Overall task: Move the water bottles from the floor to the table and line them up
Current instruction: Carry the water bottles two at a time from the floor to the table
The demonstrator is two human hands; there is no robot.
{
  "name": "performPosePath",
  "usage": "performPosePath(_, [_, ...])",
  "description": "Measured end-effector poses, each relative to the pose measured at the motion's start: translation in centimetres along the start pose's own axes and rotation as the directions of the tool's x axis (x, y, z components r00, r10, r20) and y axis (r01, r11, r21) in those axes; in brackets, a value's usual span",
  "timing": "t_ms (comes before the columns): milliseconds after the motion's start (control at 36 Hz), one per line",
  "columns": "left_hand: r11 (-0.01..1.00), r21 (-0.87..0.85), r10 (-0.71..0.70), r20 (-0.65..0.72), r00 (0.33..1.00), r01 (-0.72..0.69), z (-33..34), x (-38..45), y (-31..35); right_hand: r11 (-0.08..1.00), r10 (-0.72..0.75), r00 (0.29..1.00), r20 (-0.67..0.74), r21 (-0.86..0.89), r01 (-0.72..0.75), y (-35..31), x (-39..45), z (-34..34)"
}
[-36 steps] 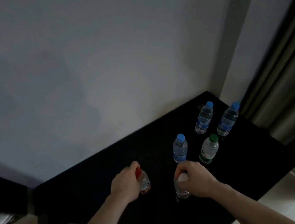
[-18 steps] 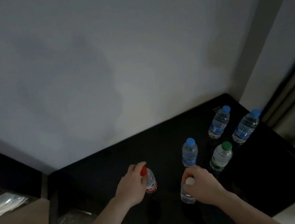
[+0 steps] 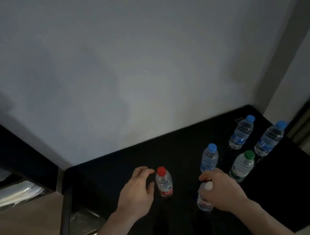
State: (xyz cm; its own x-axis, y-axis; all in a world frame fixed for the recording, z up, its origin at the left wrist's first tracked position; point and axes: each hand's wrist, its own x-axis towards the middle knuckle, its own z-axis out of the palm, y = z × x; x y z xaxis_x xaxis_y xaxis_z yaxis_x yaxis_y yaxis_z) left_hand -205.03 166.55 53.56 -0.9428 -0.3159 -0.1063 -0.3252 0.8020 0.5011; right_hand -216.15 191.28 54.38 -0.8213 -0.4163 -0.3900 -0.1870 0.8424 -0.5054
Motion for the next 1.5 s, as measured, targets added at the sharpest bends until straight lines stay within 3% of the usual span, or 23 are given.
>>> performPosePath(83, [0.999, -0.009, -0.034, -0.042, 0.999, 0.034, -2.4, -3.5, -2.1, 0.997, -0.063, 0.997, -0.035, -0.042, 0.061, -2.7, -1.1, 1.0])
performPosePath(167, [0.997, -0.021, -0.08, -0.07, 0.994, 0.079, -5.1, -7.7, -5.1, 0.976, -0.216, 0.976, -0.026, -0.033, 0.215, -6.1, -2.6, 2.5])
performPosePath(472, [0.952, -0.065, -0.304, -0.286, 0.909, 0.298, -14.0, -27.7, -17.9, 0.823, -0.553, 0.797, 0.242, 0.008, 0.568, -21.9, -10.3, 13.9])
performPosePath(694, [0.869, -0.176, -0.494, -0.369, 0.787, 0.463, -18.0, -42.9, -26.0, 0.715, -0.649, 0.651, 0.394, 0.024, 0.699, -34.0, -18.2, 24.0])
performPosePath(917, [0.776, -0.246, -0.621, -0.456, 0.637, 0.581, -21.5, -53.3, -32.2, 0.54, -0.729, 0.483, 0.484, -0.026, 0.841, -44.4, -24.9, 31.1])
performPosePath(1111, [0.689, -0.308, -0.703, -0.505, 0.501, 0.656, -24.0, -59.0, -37.3, 0.412, -0.751, 0.355, 0.556, -0.025, 0.911, -53.1, -27.0, 36.4])
performPosePath(1361, [0.591, -0.326, -0.768, -0.508, 0.391, 0.738, -28.8, -62.6, -46.6, 0.329, -0.755, 0.234, 0.613, 0.045, 0.943, -64.1, -27.1, 45.2])
performPosePath(1500, [0.557, -0.335, -0.79, -0.497, 0.359, 0.76, -33.3, -62.8, -53.0, 0.312, -0.747, 0.204, 0.633, 0.062, 0.948, -71.1, -25.6, 49.8])
